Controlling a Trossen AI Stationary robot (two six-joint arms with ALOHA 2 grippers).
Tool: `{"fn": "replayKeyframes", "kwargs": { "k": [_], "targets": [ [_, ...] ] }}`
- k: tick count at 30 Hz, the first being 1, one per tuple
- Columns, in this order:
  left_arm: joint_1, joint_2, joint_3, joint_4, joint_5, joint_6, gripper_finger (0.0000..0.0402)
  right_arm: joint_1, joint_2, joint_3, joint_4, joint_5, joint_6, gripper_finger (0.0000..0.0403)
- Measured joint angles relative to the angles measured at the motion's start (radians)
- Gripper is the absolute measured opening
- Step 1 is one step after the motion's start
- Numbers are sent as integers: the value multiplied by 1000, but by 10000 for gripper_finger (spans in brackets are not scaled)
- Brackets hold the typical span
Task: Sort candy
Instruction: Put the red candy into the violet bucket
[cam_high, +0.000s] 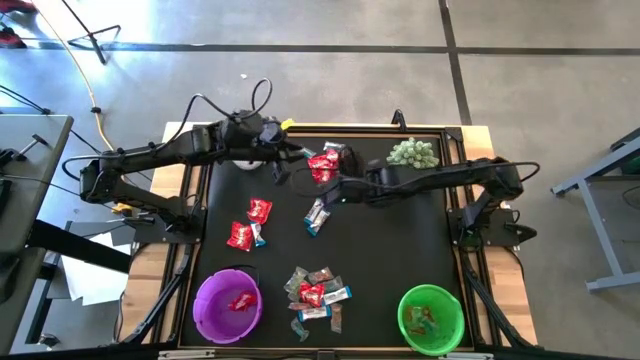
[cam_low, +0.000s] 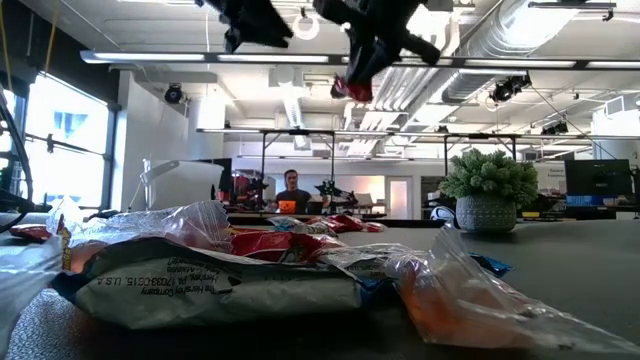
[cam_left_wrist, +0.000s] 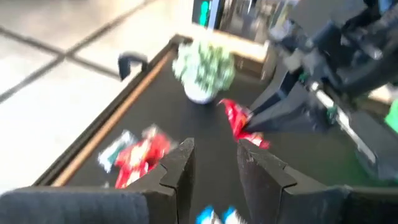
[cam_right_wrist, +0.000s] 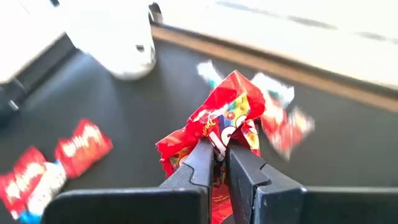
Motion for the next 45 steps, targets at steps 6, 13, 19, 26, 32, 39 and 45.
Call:
{"fn": "replayKeyframes", "kwargs": {
  "k": [6, 13, 19, 26, 32, 39, 45],
  "targets": [
    [0, 0, 0, 176, 43, -60, 106, 0, -53, 0, 208, 67, -235, 16],
    [0, 0, 0, 286, 46, -101, 106, 0, -53, 1, 437, 86, -512, 16],
    [0, 0, 0, 293, 46, -100, 111, -1, -53, 1, 498, 131, -629, 16],
    [0, 0, 0, 291, 45, -54, 142, -1, -53, 2, 503, 154, -673, 16],
    [0, 0, 0, 291, 44, -40, 176, 0, -53, 6, 568, 154, -762, 16],
    [0, 0, 0, 297, 44, -40, 199, 0, -53, 7, 652, 104, -855, 16],
    [0, 1, 0, 303, 43, -46, 202, 0, -53, 7, 673, 72, -872, 16]
  ]
}}
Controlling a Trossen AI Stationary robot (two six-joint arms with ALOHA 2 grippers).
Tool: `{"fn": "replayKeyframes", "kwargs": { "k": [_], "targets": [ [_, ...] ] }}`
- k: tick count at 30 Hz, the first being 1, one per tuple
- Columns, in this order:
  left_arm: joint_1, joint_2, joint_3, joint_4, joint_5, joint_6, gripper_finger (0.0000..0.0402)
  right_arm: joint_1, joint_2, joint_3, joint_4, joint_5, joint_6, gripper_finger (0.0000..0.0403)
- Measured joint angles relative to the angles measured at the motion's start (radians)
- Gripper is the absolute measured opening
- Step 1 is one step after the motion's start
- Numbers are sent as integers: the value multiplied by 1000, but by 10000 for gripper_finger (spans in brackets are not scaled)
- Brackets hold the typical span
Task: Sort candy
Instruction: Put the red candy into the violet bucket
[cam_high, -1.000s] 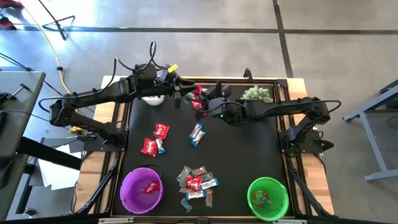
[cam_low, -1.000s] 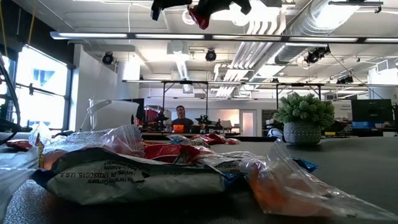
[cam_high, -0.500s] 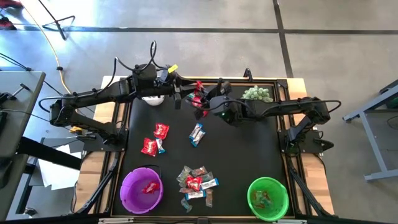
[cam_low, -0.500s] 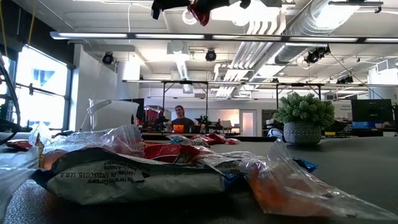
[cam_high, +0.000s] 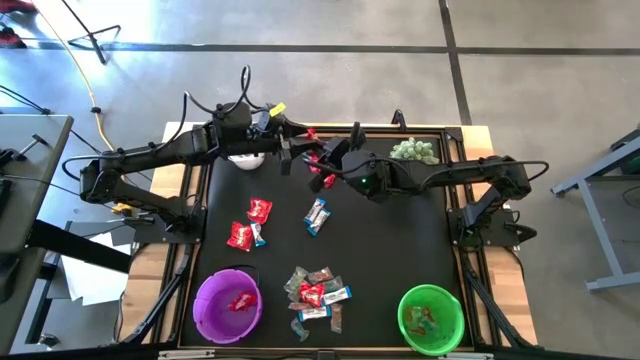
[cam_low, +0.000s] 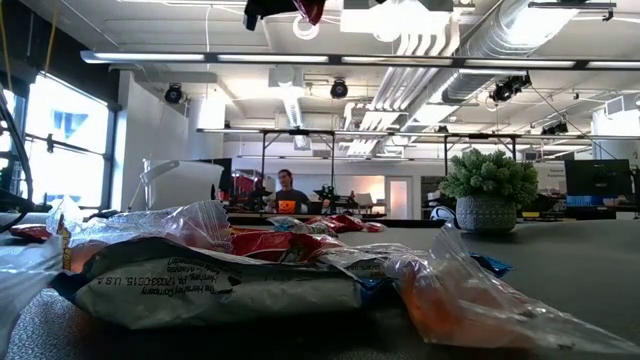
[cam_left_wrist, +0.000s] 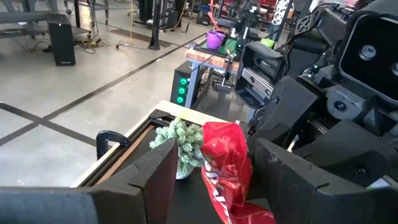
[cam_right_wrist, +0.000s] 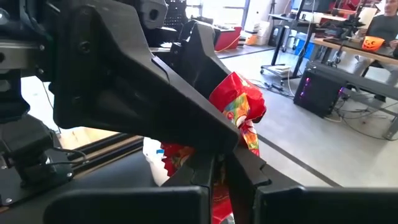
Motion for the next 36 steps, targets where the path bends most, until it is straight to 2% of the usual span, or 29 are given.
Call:
{"fn": "replayKeyframes", "kwargs": {
  "k": [4, 7, 17, 21, 30, 36],
  "targets": [
    [0, 0, 0, -1, -3, -1, 198, 2, 0, 0, 0, -1, 1, 16],
    [0, 0, 0, -3, -2, -2, 180, 4, 0, 0, 0, -1, 1, 16],
    [0, 0, 0, -3, 28, -2, 56, 8, 0, 0, -1, 0, 5, 16],
    [0, 0, 0, -3, 41, -2, 24, 8, 0, 0, -2, 1, 34, 16],
    [0, -1, 0, -10, 43, -2, 13, 8, 0, 0, -2, -1, 36, 23],
    [0, -1, 0, -15, 42, -1, 12, 9, 0, 0, -1, -6, 36, 90]
  ]
}}
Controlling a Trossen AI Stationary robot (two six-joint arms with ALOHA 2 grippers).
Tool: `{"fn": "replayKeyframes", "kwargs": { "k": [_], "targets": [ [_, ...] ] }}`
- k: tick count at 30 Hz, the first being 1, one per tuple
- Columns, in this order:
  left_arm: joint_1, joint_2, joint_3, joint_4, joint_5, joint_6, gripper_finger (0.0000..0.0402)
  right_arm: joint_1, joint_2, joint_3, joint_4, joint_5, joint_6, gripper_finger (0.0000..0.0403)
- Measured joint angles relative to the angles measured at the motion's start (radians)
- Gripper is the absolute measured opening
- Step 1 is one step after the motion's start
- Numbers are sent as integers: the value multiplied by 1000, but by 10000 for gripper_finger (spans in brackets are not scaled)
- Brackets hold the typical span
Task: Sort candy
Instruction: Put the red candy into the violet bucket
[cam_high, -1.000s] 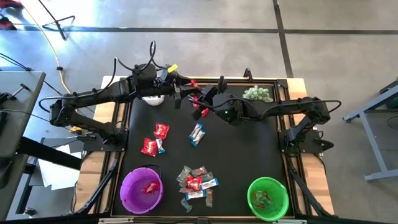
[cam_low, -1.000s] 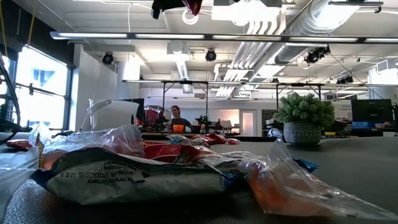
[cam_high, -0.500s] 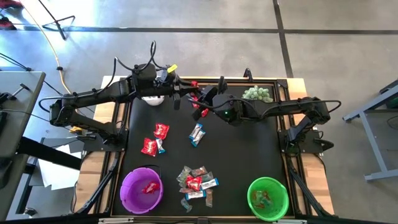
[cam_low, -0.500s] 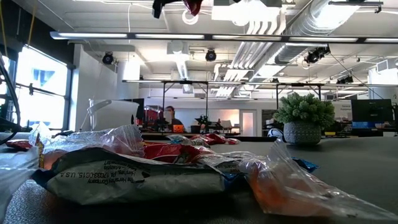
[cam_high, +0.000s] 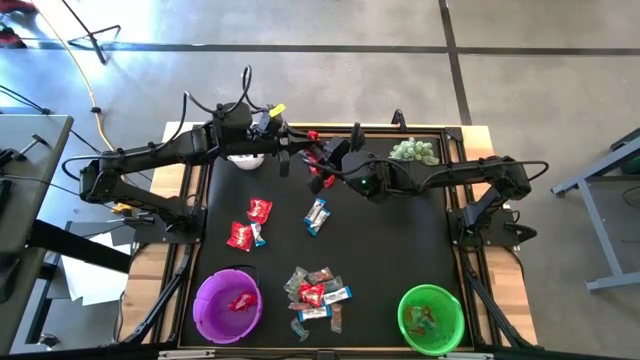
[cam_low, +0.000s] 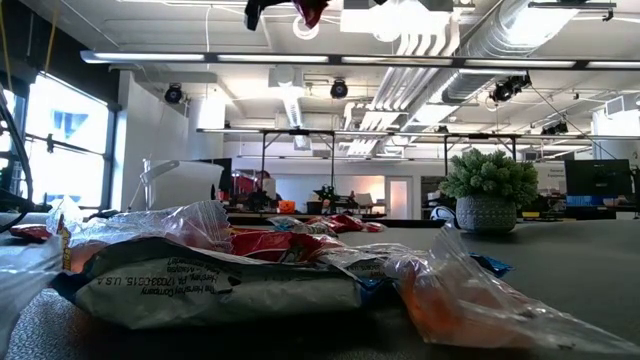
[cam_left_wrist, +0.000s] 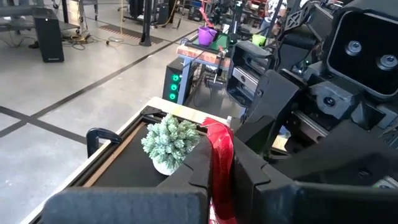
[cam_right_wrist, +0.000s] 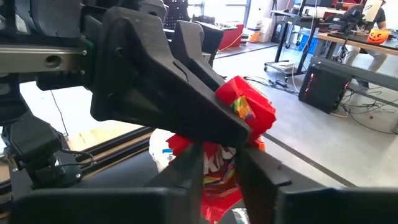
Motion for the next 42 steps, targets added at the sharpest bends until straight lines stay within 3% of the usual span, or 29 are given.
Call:
{"fn": "replayKeyframes", "kwargs": {
  "k": [8, 18, 25, 29, 35, 42],
  "targets": [
    [11, 0, 0, -79, -1, 1, 12, 1, 0, 0, -50, 1, 15, 173],
    [44, -1, -1, -127, 0, 60, 12, 0, 0, 0, -311, 2, 201, 181],
    [61, -71, -1, -404, 12, -13, 12, 0, 0, 0, -590, -150, 488, 181],
    [48, -126, -1, -611, 110, -119, 12, 0, 0, 0, -709, -226, 602, 181],
    [-69, -186, -1, -769, 259, -305, 12, 0, 0, 0, -826, -287, 656, 181],
    [-359, -224, -1, -929, 305, -635, 12, 20, 0, 0, -864, -360, 652, 181]
  ]
}}
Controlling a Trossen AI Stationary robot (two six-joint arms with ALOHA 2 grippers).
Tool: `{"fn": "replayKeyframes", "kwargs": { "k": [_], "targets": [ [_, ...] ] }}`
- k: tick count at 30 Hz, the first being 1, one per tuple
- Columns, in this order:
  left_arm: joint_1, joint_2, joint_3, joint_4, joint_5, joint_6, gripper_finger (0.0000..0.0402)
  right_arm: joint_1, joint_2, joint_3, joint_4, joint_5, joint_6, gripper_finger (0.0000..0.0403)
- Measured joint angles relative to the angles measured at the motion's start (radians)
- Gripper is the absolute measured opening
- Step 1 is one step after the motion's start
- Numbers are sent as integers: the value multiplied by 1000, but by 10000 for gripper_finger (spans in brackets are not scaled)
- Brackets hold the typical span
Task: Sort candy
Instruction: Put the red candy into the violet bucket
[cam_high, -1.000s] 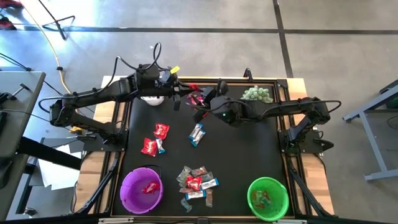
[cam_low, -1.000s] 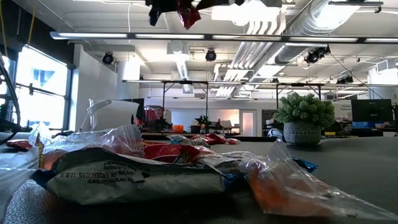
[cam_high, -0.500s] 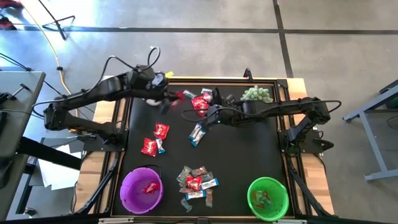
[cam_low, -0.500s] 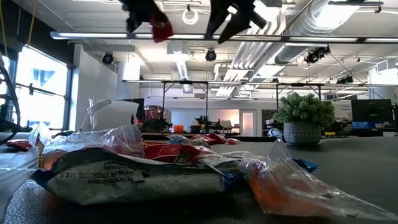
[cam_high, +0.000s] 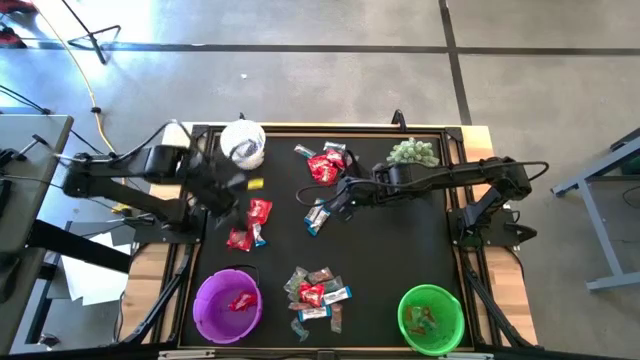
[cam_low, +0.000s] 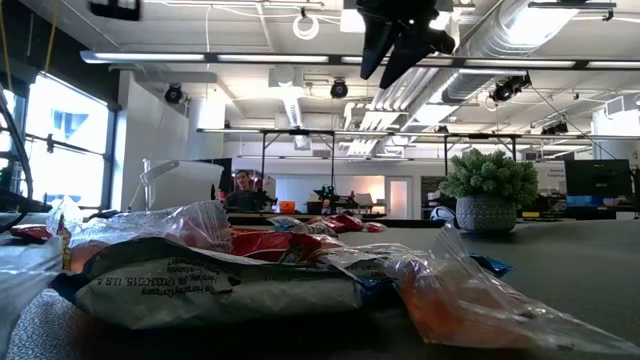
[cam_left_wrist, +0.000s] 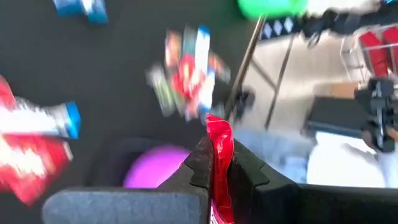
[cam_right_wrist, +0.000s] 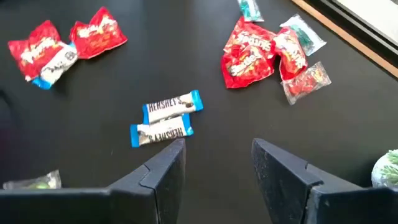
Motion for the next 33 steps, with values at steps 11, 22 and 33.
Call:
{"fn": "replayKeyframes", "kwargs": {
  "k": [11, 22, 33],
  "targets": [
    [-441, 66, 0, 9, -264, -426, 12, 63, 0, 0, -3, 8, -65, 181],
    [-569, 141, 0, 74, -363, -561, 15, 65, 0, 0, -6, 7, -120, 181],
    [-578, 193, 1, 75, -242, -585, 87, 65, 0, 0, -22, -41, -137, 181]
  ]
}}
